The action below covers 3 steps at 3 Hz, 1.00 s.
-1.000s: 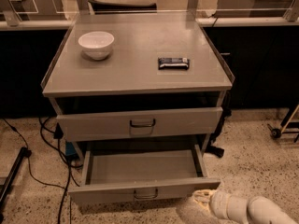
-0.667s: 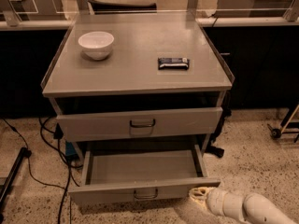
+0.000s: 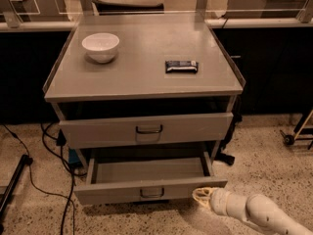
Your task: Close middle drawer
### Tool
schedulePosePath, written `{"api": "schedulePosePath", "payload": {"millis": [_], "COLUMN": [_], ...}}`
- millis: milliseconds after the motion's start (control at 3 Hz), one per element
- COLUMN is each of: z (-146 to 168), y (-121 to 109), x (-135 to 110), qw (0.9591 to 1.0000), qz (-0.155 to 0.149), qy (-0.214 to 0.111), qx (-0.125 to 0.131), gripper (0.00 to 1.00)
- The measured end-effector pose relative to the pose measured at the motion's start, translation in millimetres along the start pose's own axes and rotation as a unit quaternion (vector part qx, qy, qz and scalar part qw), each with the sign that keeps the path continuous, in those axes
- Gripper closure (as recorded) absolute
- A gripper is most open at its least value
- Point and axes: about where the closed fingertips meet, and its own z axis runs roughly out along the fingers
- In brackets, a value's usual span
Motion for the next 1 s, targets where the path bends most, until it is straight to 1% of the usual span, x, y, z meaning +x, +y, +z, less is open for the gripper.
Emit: {"api": "schedulePosePath", "payload": {"millis": [333, 667, 1000], "z": [9.8, 27.7, 44.9], "y": [-12.7, -33.9, -50.0], "x": [-1.2, -6.7, -13.0], "qw": [0.9999, 0.9996, 0.9985], "qz": [-0.006, -0.026, -0.051], "qy": [-0.002, 0.004, 0.019], "qx": [0.008, 0.011, 0.008], "gripper": [1.00, 1.00, 1.00]}}
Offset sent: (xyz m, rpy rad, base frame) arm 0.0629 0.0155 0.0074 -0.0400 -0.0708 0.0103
